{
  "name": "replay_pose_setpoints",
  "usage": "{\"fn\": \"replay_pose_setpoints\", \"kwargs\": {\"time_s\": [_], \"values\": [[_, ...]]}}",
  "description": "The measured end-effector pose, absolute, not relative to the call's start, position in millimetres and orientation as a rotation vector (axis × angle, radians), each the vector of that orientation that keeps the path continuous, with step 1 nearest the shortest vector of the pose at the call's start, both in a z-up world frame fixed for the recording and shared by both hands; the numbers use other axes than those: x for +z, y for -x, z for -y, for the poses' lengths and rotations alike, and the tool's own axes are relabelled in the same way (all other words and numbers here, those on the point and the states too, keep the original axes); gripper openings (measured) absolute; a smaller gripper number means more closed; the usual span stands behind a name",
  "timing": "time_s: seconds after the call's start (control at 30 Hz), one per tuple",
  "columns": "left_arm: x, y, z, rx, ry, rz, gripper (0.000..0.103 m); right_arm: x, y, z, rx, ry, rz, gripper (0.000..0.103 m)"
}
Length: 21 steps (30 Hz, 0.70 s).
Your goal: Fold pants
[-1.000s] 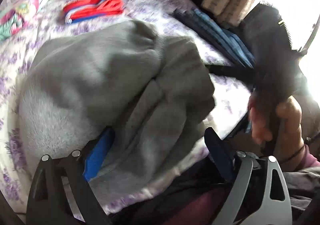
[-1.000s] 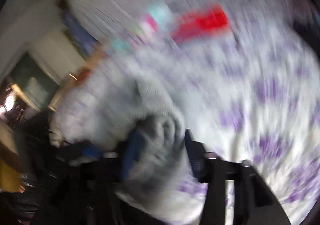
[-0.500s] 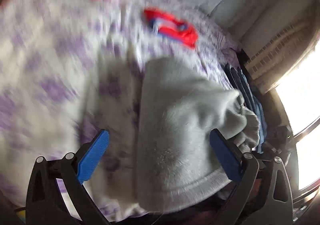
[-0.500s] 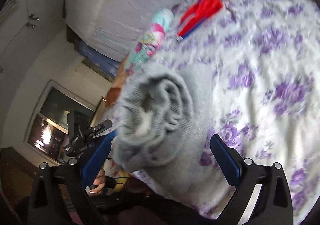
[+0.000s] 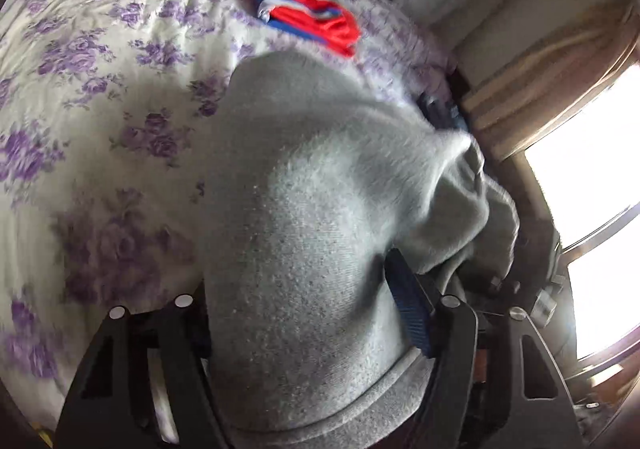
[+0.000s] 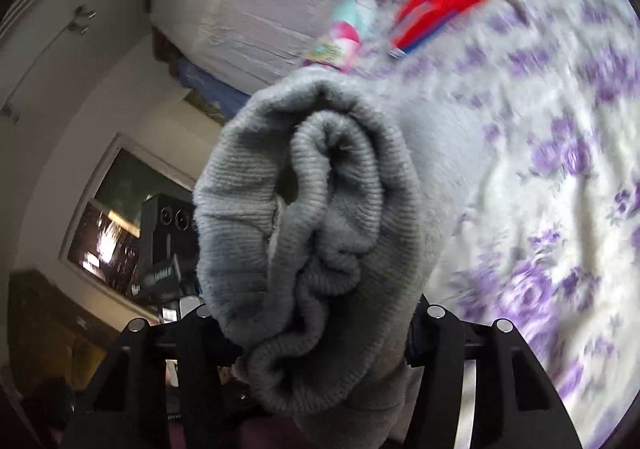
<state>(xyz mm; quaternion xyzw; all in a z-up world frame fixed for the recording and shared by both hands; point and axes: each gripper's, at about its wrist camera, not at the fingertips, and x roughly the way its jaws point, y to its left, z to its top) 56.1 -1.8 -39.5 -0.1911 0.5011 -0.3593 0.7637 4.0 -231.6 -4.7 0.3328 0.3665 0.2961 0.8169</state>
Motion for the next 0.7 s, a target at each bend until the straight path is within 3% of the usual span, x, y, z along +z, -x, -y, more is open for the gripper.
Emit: {"fn": "replay_pose_setpoints", "kwargs": {"time_s": [0.2, 0.47, 0.63, 0.7], "values": [[21.5, -20.6, 14.1, -0.774, 0.300, -0.984, 0.066, 50.6, 11.7, 238.0, 0.657, -0.617, -0.691, 0.058], [-3.3, -102.7, 52.7, -0.717, 0.458, -1.036, 0.066, 34.1, -46.0, 271.4, 0.555, -0.582, -0.738, 0.058], [82.2, -186.2, 82.6, -0.722, 0.430, -0.828, 0.067, 119.2, -131.2, 292.6, 0.514, -0.435, -0.579, 0.058], [105.7, -229.1, 94.3, -0.719, 0.416, -0.760, 0.069, 143.0, -172.3, 301.2, 0.473, -0.395, -0.516, 0.064]]}}
